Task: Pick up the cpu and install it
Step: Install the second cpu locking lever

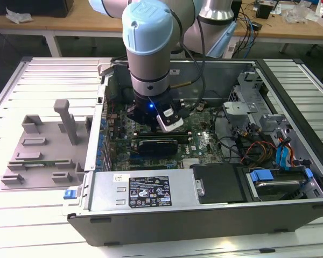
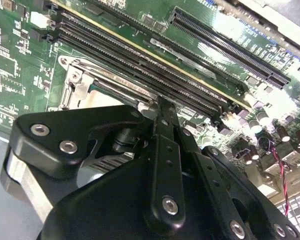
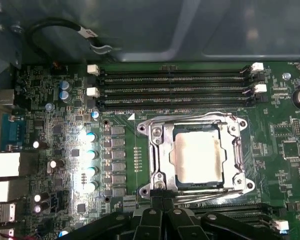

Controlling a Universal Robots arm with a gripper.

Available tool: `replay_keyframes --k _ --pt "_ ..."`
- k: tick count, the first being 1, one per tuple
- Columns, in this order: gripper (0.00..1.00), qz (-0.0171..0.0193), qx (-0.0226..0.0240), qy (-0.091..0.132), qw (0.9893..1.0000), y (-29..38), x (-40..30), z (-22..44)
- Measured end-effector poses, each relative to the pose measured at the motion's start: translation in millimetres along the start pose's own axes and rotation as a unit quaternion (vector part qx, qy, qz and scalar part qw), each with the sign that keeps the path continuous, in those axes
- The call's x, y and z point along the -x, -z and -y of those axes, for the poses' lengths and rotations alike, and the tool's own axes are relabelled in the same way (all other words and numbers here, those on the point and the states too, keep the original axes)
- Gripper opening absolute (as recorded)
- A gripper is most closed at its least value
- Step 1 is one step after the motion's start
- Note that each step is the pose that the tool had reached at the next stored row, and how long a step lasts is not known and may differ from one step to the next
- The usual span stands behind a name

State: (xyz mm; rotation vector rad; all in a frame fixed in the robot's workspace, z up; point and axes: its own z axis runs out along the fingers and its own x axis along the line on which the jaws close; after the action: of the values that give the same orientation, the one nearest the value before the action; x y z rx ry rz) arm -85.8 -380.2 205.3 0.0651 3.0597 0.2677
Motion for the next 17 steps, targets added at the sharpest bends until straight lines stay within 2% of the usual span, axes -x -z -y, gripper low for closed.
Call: replay_keyframes --k 4,11,13,14,15,16,17 --pt "0.11 0.0 -0.0013 0.0 1.0 0.5 0.2 1.8" --pt "0.11 0.0002 -0.007 0.0 1.0 3.6 0.8 7.9" --pt "0.11 0.0002 -0.0067 0.001 1.0 3.6 0.8 8.2" --pt "0.11 0.0005 -0.0052 0.0 1.0 3.7 0.4 8.2" --pt "0.11 0.0009 -0.0019 0.0 1.0 3.6 -0.2 8.2" --pt "0.11 0.0018 0.0066 0.0 1.0 3.4 -2.5 8.3" --pt "0.11 0.0023 0.0099 0.0 0.9999 2.9 -4.6 8.5"
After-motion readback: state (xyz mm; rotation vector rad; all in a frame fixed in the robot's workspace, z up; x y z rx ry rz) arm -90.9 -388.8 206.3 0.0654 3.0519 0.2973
